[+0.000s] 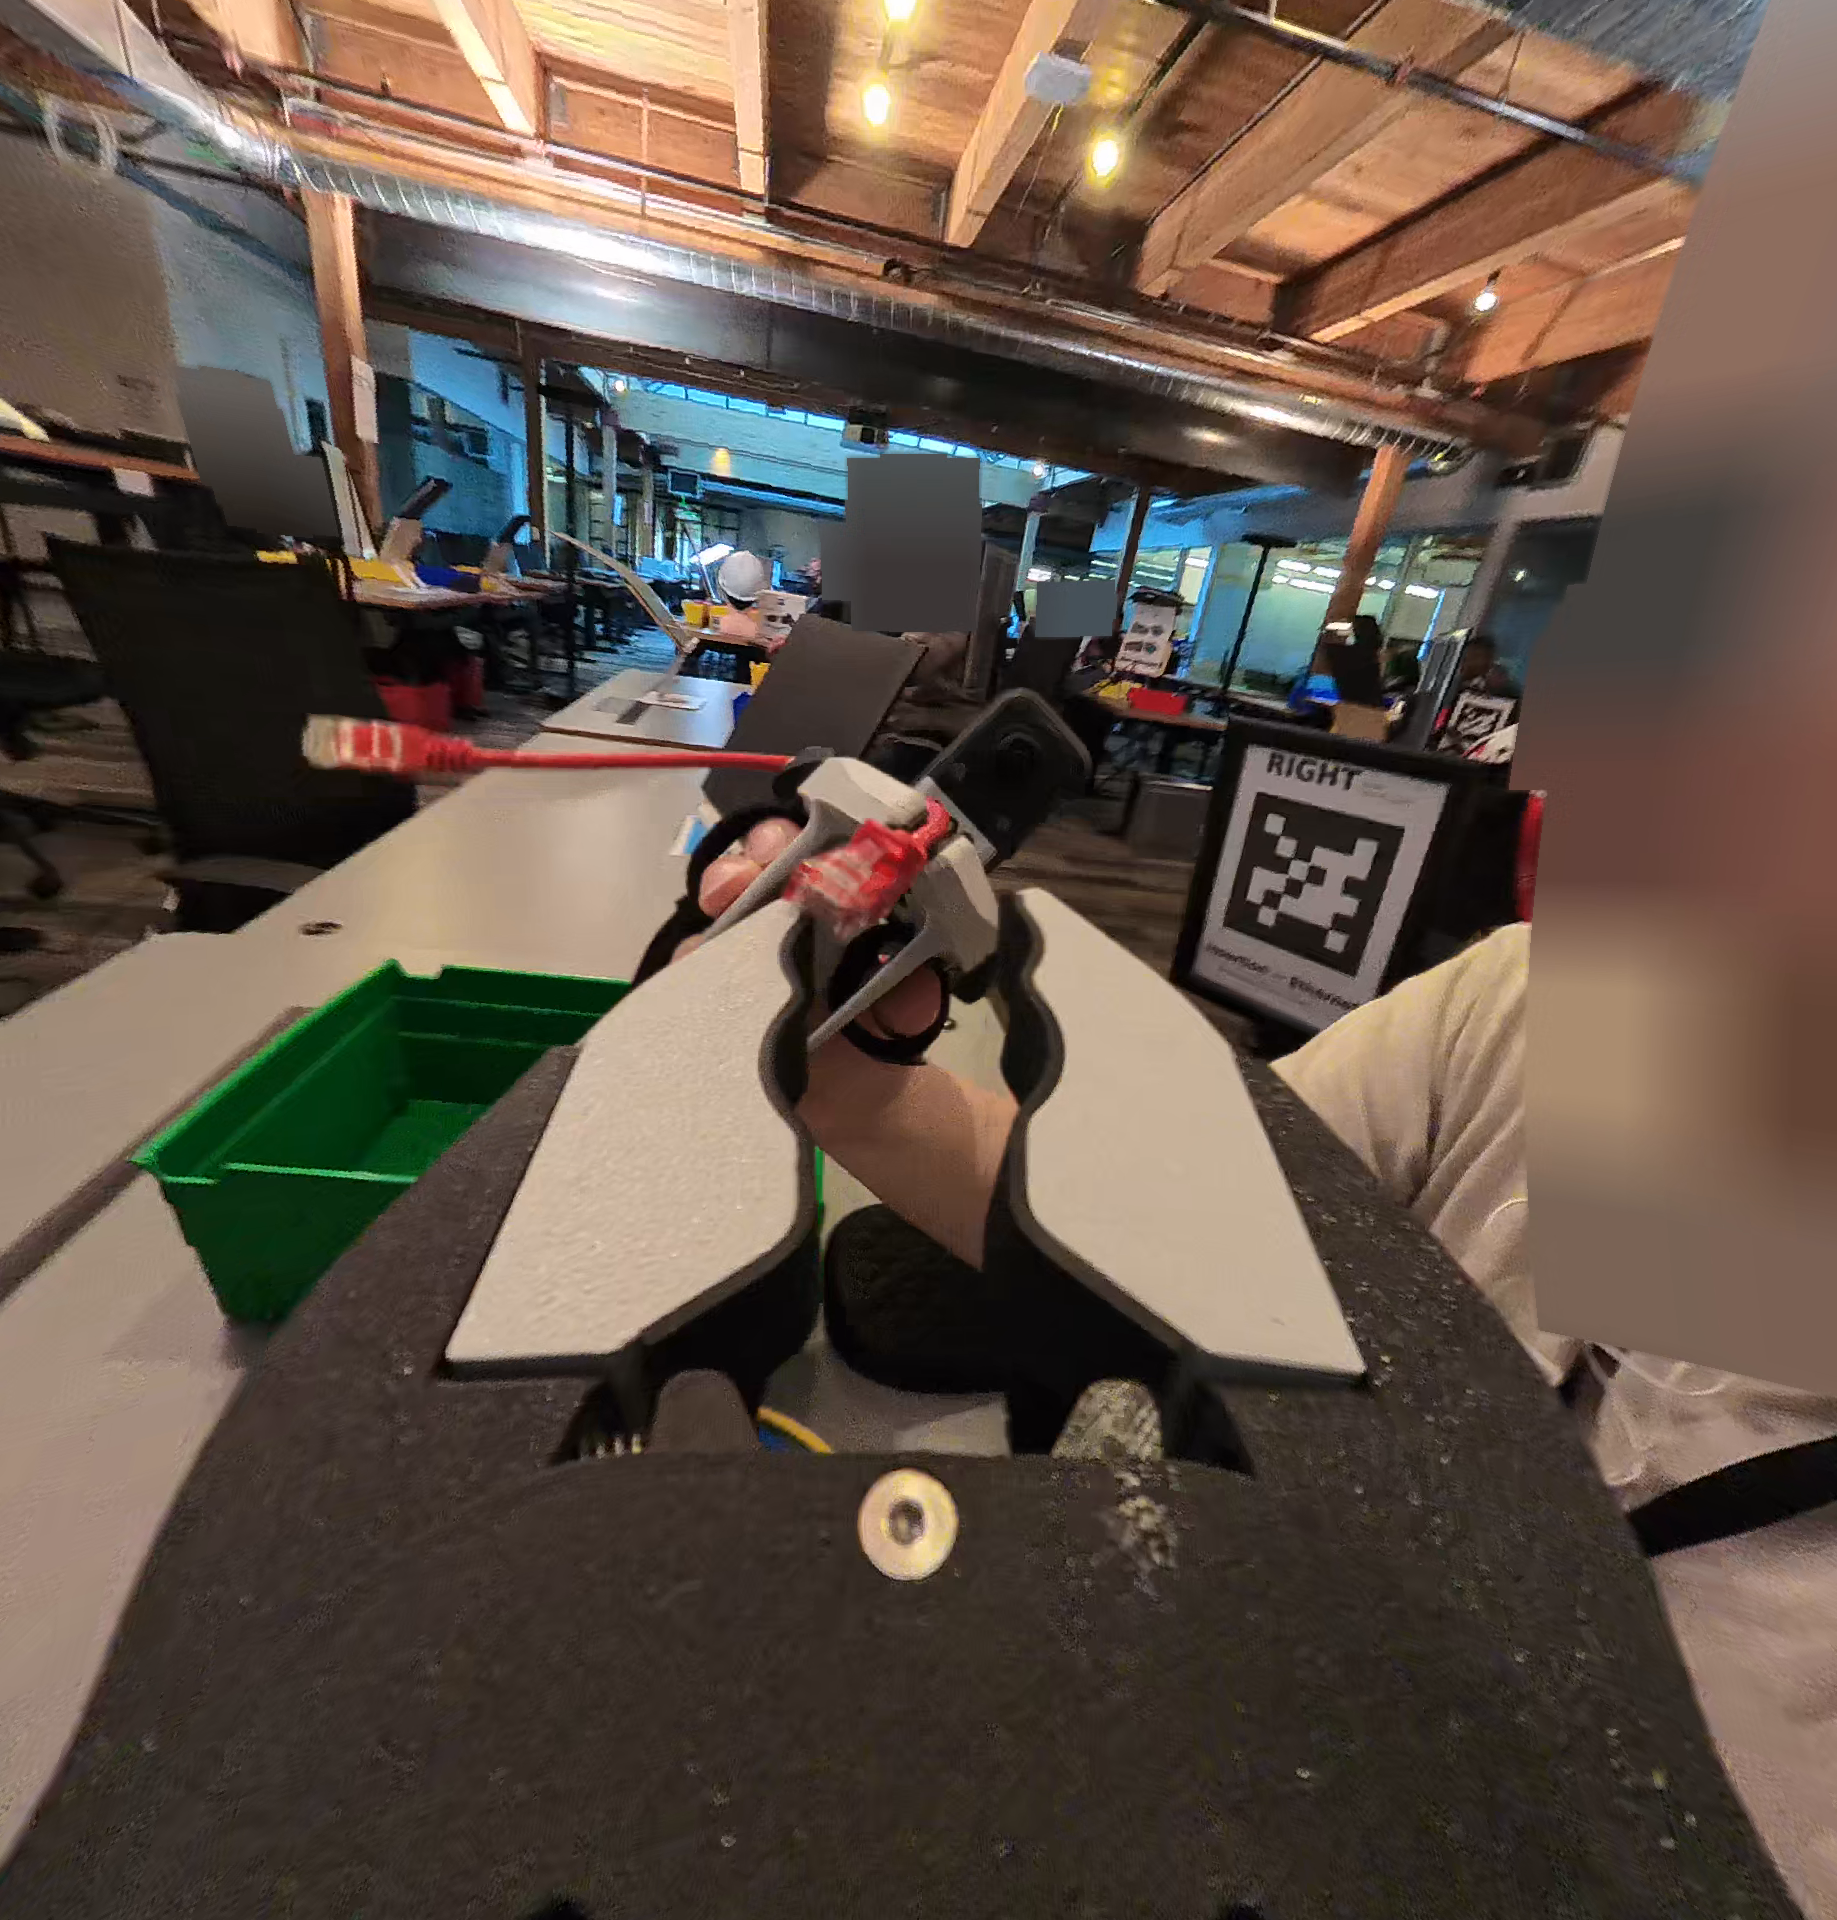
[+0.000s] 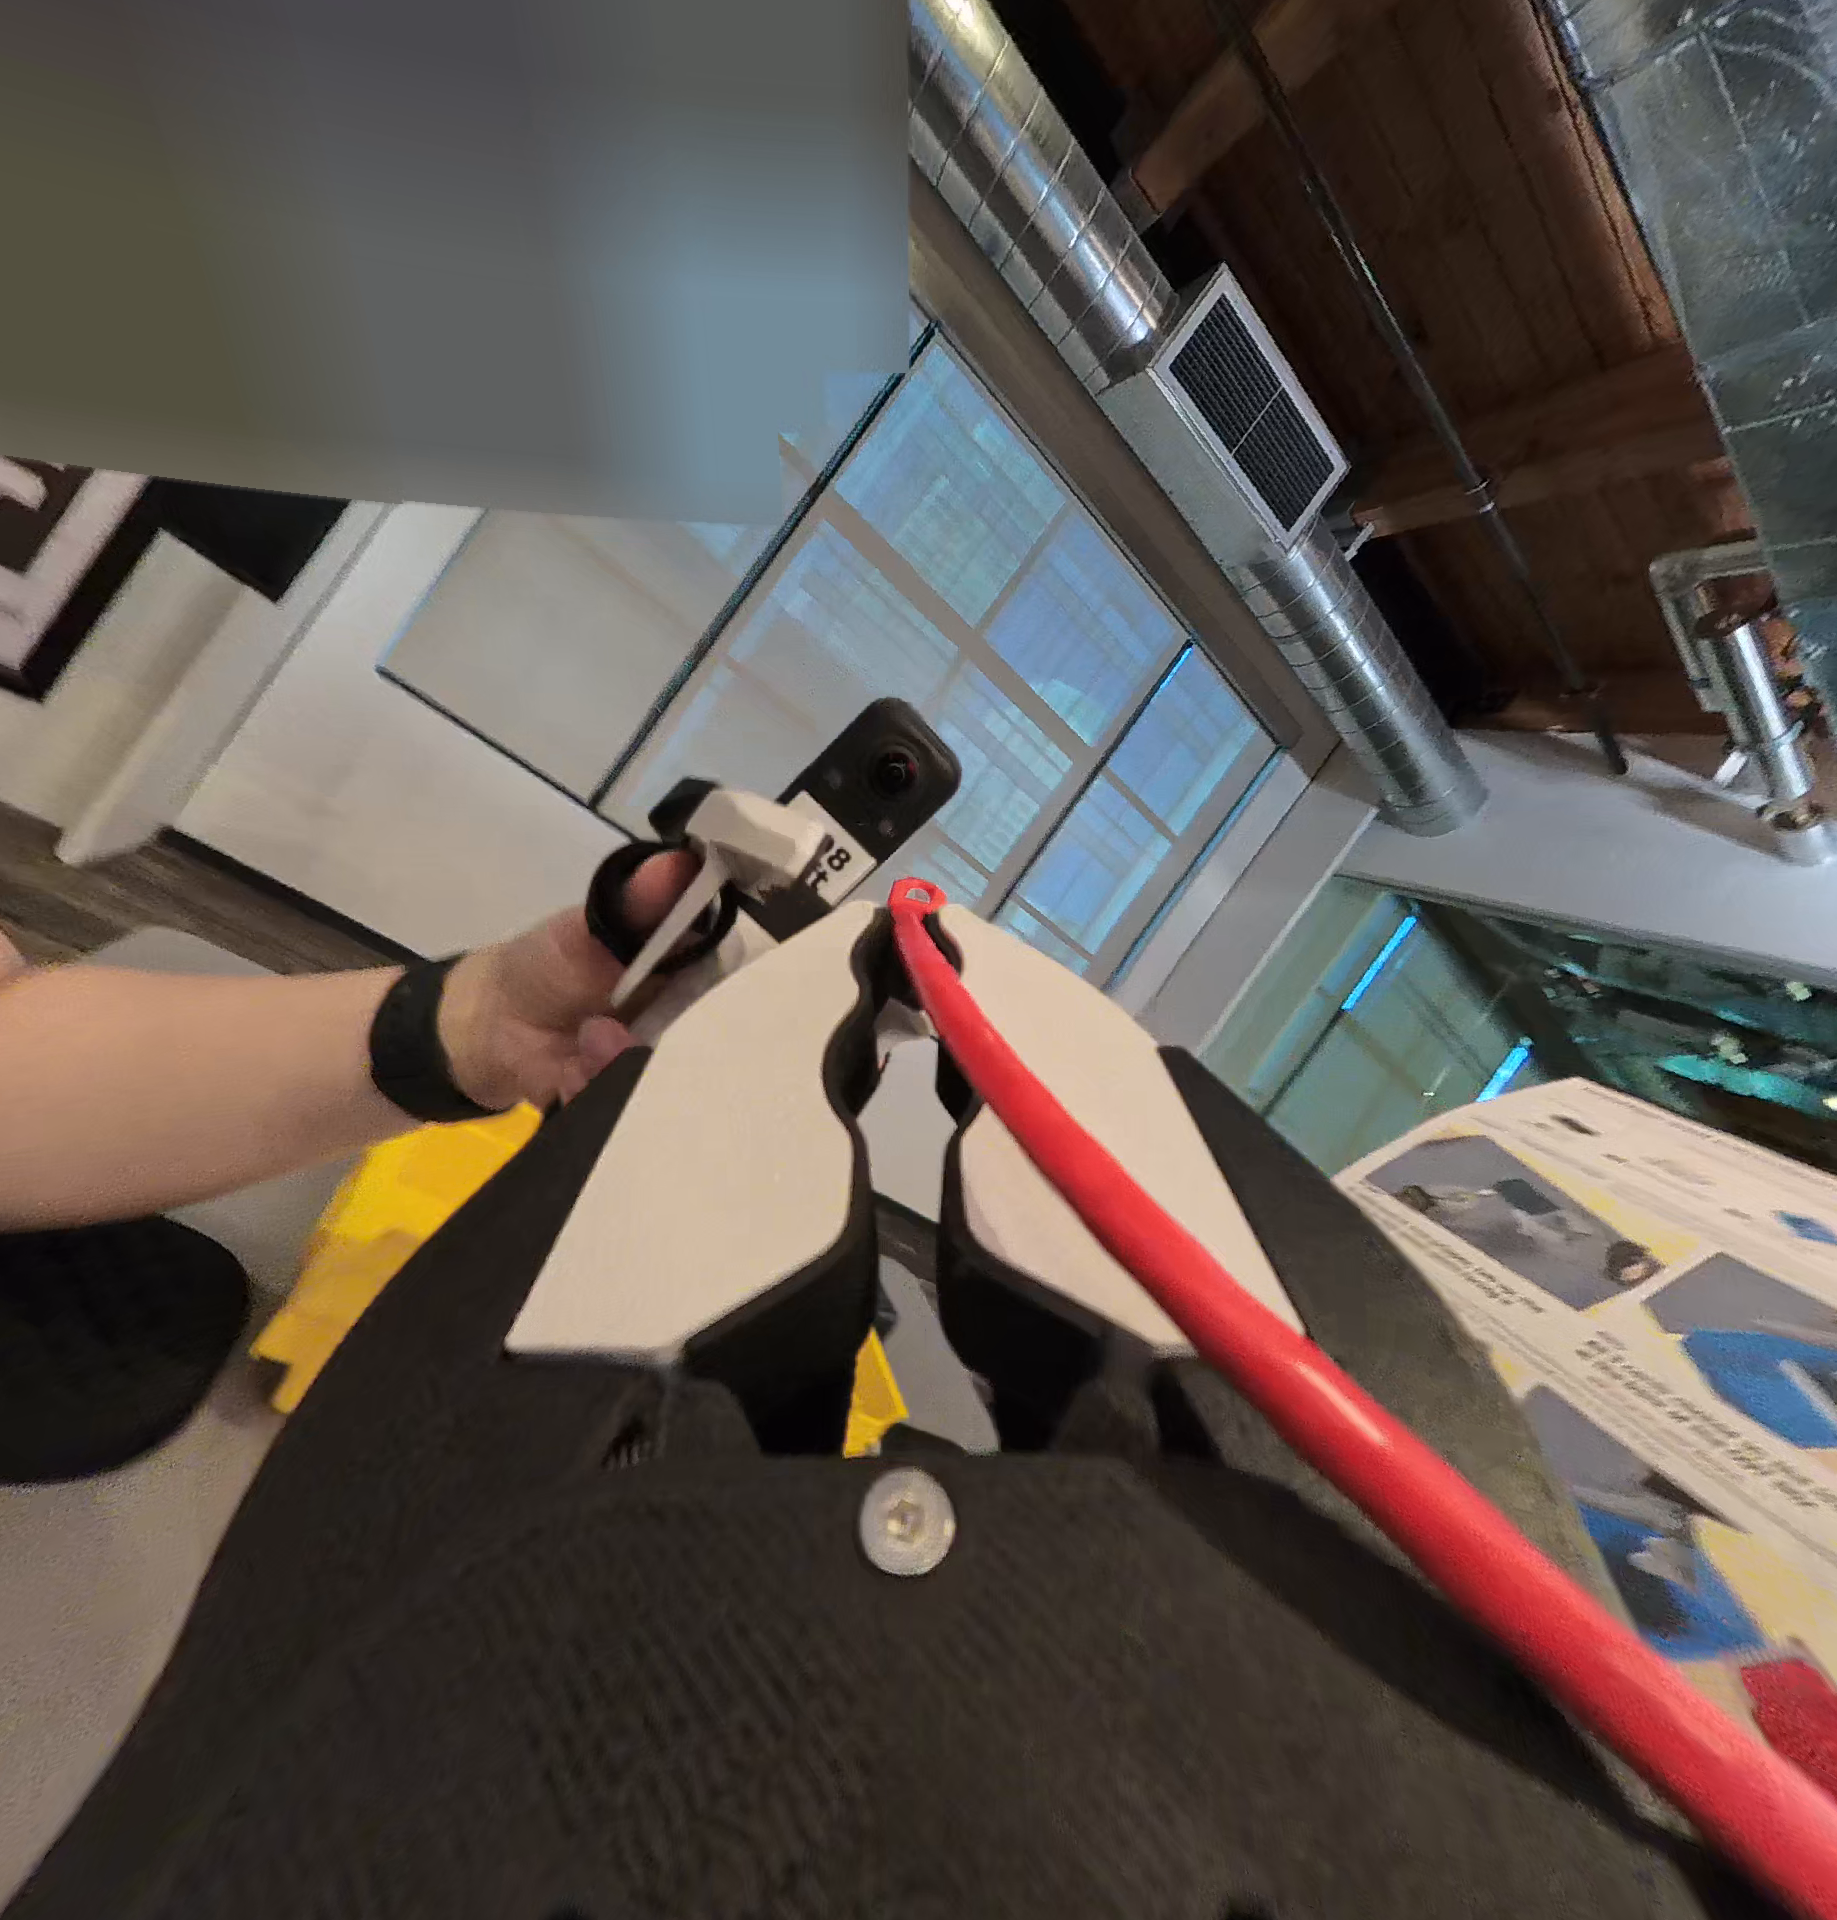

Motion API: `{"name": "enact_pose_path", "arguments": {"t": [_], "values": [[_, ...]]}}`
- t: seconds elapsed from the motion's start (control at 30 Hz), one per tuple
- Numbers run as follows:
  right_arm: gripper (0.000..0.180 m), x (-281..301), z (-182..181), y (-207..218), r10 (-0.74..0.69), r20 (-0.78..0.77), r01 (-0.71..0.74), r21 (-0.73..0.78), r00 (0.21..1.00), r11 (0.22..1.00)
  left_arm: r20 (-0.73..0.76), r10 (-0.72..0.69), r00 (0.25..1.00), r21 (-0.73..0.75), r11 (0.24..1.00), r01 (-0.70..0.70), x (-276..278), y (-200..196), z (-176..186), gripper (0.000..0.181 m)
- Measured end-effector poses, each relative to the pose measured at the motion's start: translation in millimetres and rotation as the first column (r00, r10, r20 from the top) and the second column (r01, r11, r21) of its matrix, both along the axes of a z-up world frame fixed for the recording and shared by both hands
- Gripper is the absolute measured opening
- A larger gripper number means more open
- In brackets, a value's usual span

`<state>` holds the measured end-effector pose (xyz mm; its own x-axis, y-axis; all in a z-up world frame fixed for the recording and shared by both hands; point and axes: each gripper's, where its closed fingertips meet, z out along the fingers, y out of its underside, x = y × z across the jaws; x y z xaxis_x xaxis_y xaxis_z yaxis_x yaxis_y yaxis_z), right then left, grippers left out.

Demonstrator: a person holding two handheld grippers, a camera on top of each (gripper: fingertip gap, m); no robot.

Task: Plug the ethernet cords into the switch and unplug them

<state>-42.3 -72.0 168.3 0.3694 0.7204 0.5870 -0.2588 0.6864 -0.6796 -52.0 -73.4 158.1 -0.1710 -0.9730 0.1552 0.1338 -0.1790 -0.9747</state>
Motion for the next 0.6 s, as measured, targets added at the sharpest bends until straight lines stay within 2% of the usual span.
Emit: {"name": "enact_pose_path", "arguments": {"t": [0.1, 0.2, 0.5, 0.6], "values": [[0.007, -5, -6, -3, -0.09, 0.061, 0.082, 0.124, 0.994, 0.989, -0.017, 0.006, 1.0, -0.073, 0.997, -0.007, 1, 4, -1, 0.038], [0.007, -9, -10, -7, -0.128, 0.089, 0.108, 0.204, 0.988, 0.973, -0.017, -0.035, 0.999, -0.141, 0.989, 0.032, -2, 4, 0, 0.024], [0.007, -10, -19, 0, -0.162, 0.125, 0.133, 0.213, 0.979, 0.968, -0.107, 0.001, 0.994, -0.167, 0.986, -0.019, -3, 12, -12, 0.022], [0.007, -10, -21, 10, -0.196, 0.143, 0.171, 0.17, 0.97, 0.971, -0.117, 0.06, 0.991, -0.156, 0.985, -0.078, -3, 22, -14, 0.022]]}}
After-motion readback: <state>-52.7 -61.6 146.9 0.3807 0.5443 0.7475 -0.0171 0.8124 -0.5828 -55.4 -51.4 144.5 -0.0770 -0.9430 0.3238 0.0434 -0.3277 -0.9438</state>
